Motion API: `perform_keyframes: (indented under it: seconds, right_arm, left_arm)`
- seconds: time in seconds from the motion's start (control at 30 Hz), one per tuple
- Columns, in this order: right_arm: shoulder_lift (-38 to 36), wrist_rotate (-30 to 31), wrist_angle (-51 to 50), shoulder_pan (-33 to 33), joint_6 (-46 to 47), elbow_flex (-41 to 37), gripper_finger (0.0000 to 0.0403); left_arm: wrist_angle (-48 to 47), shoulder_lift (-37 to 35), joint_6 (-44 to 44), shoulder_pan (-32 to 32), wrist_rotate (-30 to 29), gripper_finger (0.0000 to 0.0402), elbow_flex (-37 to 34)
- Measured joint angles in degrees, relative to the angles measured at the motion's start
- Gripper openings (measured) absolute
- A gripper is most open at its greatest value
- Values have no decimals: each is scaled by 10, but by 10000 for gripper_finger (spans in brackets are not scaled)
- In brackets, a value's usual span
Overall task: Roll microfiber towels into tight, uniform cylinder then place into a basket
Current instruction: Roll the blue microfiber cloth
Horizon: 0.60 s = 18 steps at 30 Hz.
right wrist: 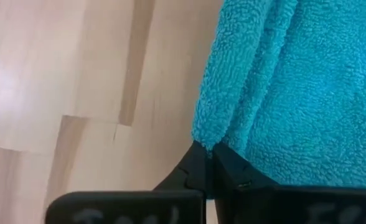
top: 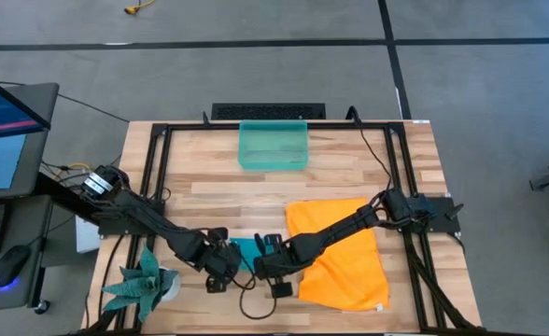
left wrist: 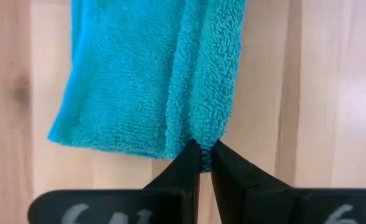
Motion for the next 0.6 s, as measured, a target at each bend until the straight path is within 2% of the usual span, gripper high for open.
perform_keyframes:
  seconds: [0.13,0.33,0.6]
  right_arm:
    - [0,0,-3,0,-3,0,21]
    - [-1,10,-1,-1,-8,0,28]
    - [-1,1,11,-5,-48,0,21]
  left_arm:
    - [-17,0,-23,9,-8,20,24]
    - [-58,-1,-83,57,2,20,15]
    - [-12,-3,-56,132,50,20,-28]
